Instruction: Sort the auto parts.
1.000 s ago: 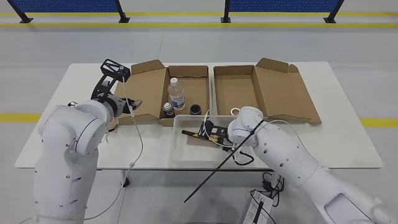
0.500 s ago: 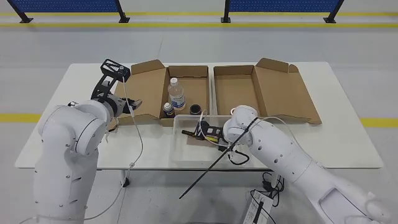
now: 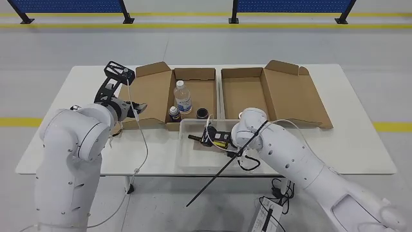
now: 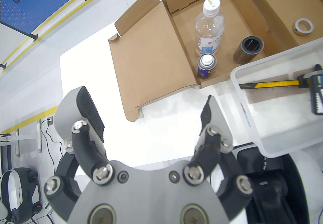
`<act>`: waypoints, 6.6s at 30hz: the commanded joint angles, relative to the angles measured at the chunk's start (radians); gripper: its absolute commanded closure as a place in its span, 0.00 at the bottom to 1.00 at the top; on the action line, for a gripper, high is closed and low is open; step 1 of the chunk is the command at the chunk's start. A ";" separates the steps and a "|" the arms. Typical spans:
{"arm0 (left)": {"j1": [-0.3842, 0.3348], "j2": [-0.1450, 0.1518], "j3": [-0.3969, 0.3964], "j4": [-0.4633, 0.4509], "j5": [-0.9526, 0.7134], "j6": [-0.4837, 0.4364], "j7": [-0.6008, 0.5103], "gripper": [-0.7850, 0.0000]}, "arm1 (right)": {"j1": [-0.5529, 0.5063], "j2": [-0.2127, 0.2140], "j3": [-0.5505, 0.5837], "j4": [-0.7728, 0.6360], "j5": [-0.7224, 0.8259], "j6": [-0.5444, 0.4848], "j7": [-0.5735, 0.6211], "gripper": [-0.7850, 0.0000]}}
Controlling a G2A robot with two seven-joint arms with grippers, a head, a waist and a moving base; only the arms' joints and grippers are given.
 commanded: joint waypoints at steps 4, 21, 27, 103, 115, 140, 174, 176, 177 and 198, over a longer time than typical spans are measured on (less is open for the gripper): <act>0.000 0.000 0.000 0.000 0.000 0.000 0.000 0.00 | 0.004 -0.008 -0.013 0.035 -0.007 -0.005 -0.024 0.52; 0.000 0.000 0.000 0.000 0.000 0.000 0.000 0.00 | 0.013 -0.012 -0.032 0.043 0.087 -0.036 -0.025 0.53; 0.000 0.000 0.000 0.000 0.000 0.000 0.000 0.00 | 0.034 0.000 -0.054 0.015 0.101 -0.028 -0.017 0.51; 0.000 0.000 0.000 0.000 0.000 0.000 0.000 0.00 | 0.038 -0.022 -0.043 0.018 0.027 0.031 -0.012 1.00; 0.000 0.000 0.000 0.000 0.000 0.000 0.000 0.00 | 0.001 -0.002 0.000 -0.041 0.039 0.038 0.000 1.00; 0.000 0.000 0.000 0.000 0.000 0.000 0.000 0.00 | 0.004 -0.021 -0.030 0.027 0.038 0.055 0.003 0.54; 0.000 0.000 0.000 0.000 0.000 0.000 0.000 0.00 | 0.044 -0.066 -0.055 0.120 0.072 0.031 -0.048 1.00; 0.000 0.000 0.000 0.000 0.000 0.000 0.000 0.00 | 0.042 -0.064 -0.048 0.111 0.075 0.031 -0.048 1.00; 0.000 0.000 0.000 0.000 0.000 0.000 0.000 0.00 | 0.040 -0.062 -0.043 0.106 0.078 0.031 -0.051 1.00; 0.000 0.000 0.000 0.000 0.000 0.000 0.000 0.00 | -0.034 -0.007 0.063 -0.084 0.088 0.046 -0.002 1.00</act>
